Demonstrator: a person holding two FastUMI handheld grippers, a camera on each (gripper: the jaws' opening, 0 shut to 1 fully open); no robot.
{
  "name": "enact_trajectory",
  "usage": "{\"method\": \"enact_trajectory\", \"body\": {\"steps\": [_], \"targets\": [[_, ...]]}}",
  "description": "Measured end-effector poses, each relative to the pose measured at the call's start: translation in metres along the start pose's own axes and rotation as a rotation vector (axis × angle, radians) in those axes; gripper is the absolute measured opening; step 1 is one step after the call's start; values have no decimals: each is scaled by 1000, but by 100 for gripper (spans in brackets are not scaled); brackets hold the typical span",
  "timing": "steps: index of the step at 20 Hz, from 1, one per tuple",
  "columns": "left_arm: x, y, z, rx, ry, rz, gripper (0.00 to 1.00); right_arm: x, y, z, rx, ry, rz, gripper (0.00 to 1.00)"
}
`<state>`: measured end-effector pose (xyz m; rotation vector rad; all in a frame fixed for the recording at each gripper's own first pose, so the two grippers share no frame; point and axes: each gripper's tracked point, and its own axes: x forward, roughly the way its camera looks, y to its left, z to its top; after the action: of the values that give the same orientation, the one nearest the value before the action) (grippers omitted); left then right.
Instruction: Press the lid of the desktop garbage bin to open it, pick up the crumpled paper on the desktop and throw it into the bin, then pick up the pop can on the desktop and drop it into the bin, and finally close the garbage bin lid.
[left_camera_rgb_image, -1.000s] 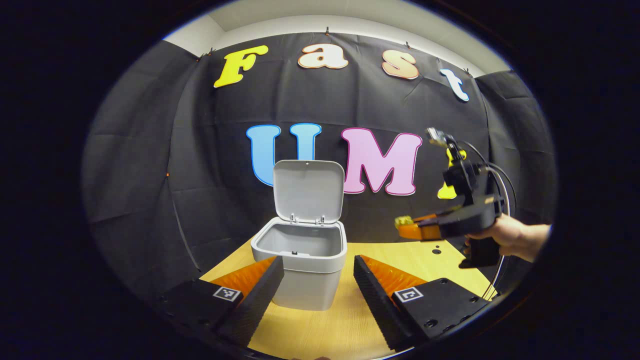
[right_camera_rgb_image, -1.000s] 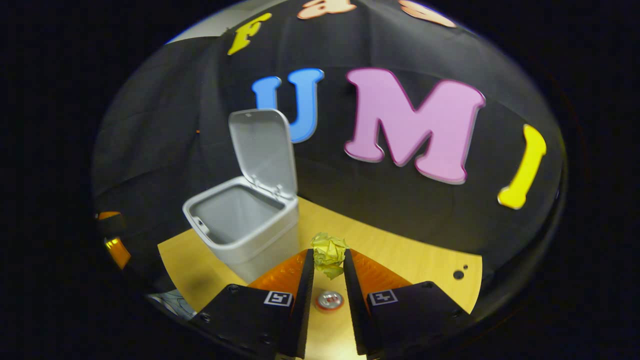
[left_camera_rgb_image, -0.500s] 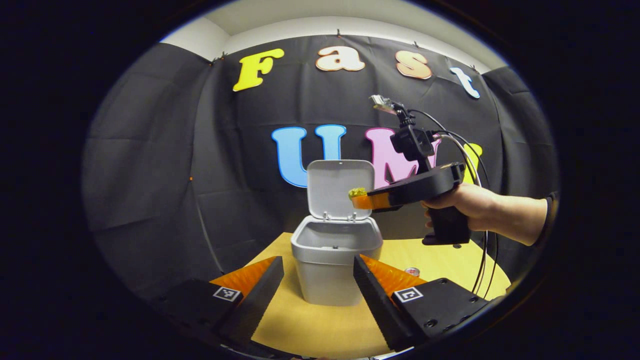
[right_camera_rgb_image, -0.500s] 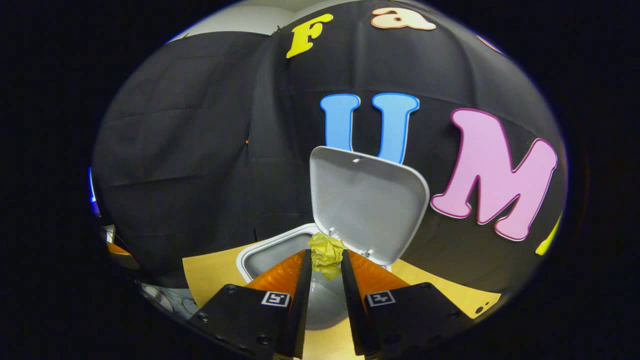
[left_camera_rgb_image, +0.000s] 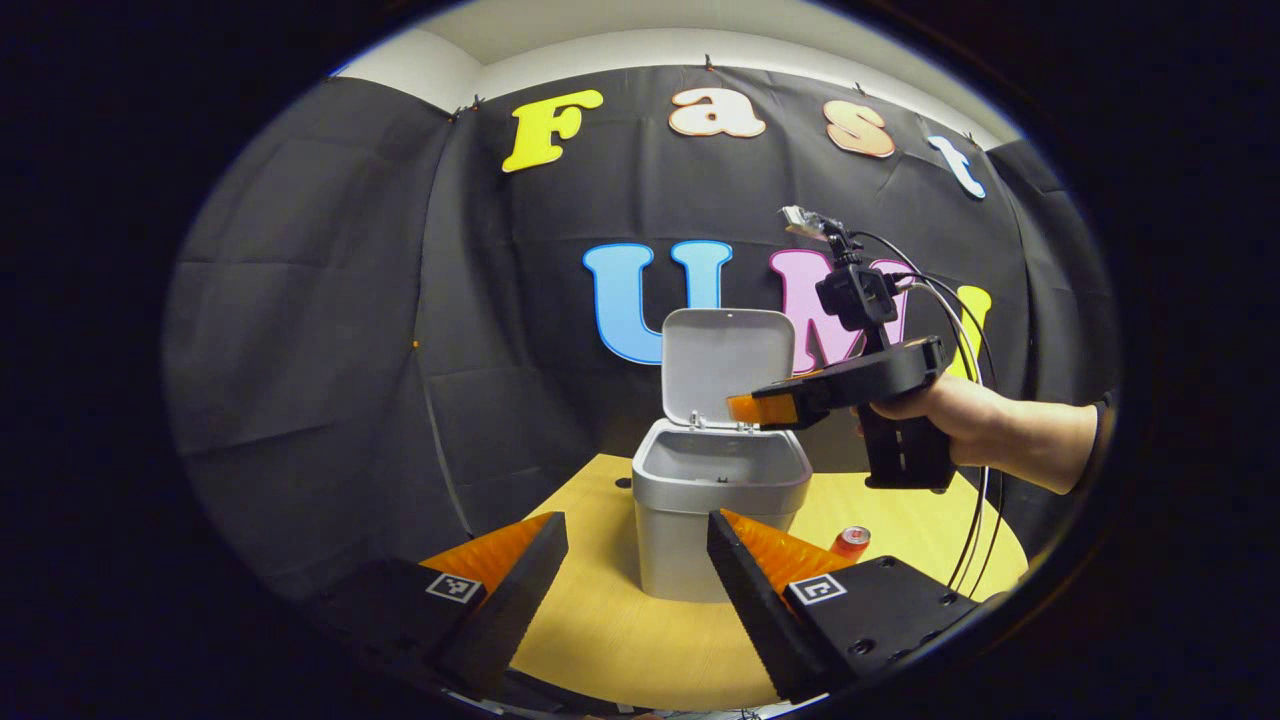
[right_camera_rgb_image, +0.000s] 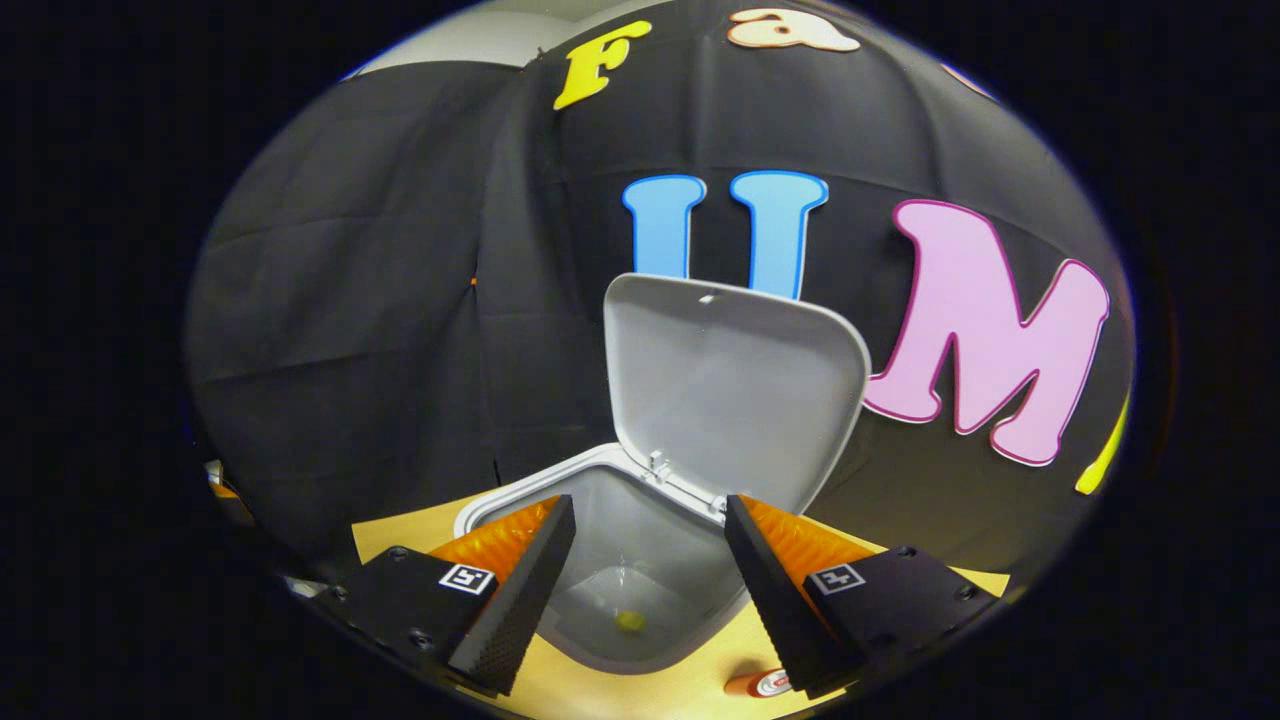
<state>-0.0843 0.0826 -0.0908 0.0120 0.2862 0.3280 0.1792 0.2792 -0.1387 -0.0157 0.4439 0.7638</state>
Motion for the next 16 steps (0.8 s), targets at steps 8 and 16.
{"method": "enact_trajectory", "body": {"steps": [8,16], "targets": [[35,-84,-37,65,-7,-256,95,-99,-88,12,31,-127,-215,97],[92,-204,-119,111,50,-451,96,-208,-194,-34,-42,-189,-501,97]]}}
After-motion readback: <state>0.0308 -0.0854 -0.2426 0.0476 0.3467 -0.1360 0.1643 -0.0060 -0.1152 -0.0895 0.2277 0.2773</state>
